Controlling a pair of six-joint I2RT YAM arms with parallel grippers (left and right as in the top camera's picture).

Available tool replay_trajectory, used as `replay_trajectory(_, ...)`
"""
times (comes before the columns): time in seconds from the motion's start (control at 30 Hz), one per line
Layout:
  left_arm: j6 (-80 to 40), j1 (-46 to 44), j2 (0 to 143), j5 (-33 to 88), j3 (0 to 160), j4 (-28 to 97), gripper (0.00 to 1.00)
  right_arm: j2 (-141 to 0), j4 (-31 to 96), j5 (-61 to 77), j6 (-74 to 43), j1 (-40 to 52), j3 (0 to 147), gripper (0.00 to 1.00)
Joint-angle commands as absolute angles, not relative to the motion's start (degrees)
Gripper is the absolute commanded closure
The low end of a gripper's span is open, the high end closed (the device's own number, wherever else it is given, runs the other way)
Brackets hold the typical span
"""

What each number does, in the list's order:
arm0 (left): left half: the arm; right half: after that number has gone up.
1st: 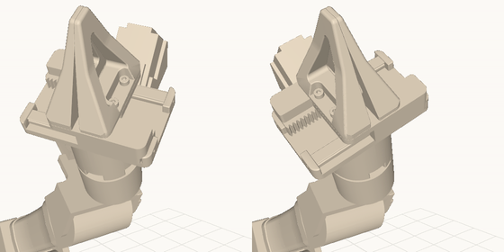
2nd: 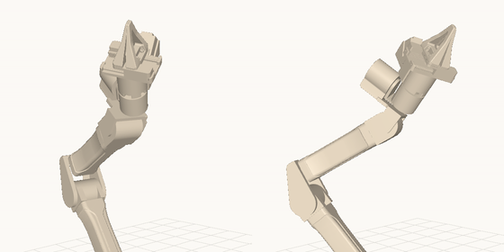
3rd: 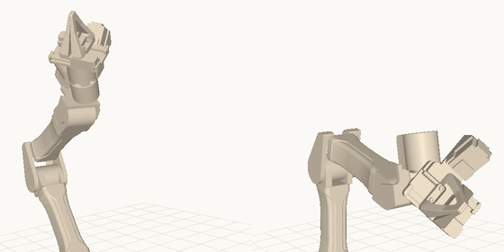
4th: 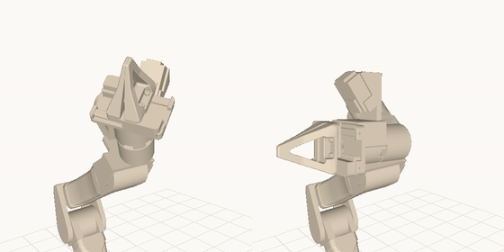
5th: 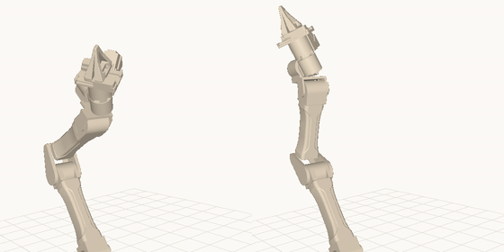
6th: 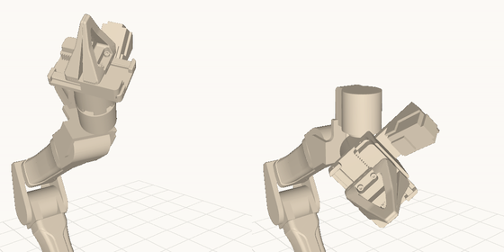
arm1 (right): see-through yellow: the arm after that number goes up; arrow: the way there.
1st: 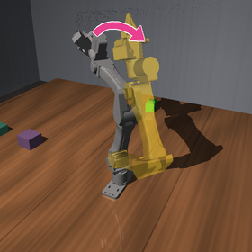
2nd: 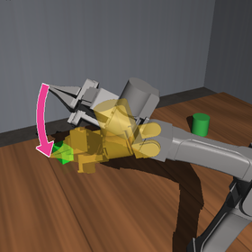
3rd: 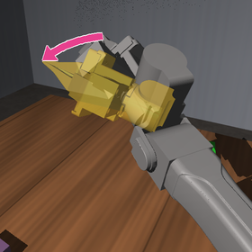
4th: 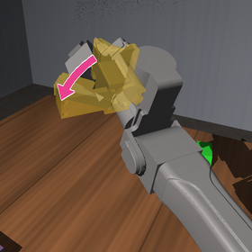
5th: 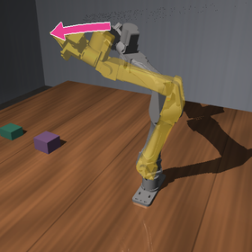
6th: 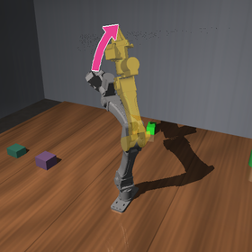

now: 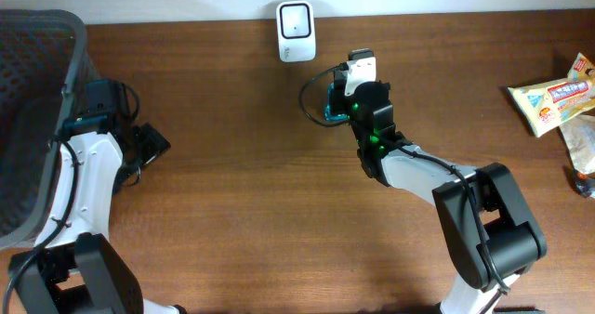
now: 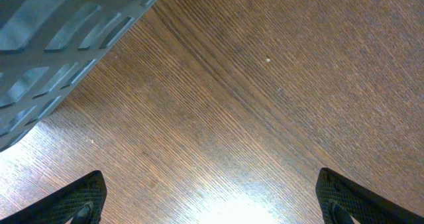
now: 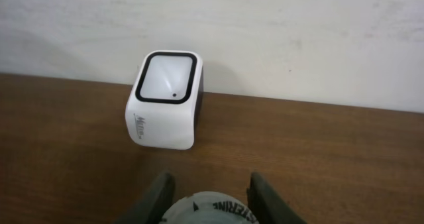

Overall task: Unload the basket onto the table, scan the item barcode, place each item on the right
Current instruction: 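Move the held bottle forward toward the white scanner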

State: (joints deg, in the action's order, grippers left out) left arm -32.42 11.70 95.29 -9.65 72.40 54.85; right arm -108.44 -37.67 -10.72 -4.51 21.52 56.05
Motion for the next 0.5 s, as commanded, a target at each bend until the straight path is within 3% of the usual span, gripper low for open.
replay_trajectory(0.0, -32.6, 12.2, 95.7, -9.9, 72.2, 54.8, 0.01, -106.1, -37.0, -10.8, -4.8, 21.8, 56.9, 0.79)
replay_trajectory(0.23, -32.6, 12.2, 95.7, -9.9, 72.2, 54.8, 0.01, -104.8, -32.2, -10.8, -4.8, 21.8, 58.4, 0.85)
replay_trajectory(0.47, -32.6, 12.2, 95.7, -9.9, 72.2, 54.8, 0.01, -104.5, -7.7, -10.8, -4.8, 21.8, 72.5, 0.92)
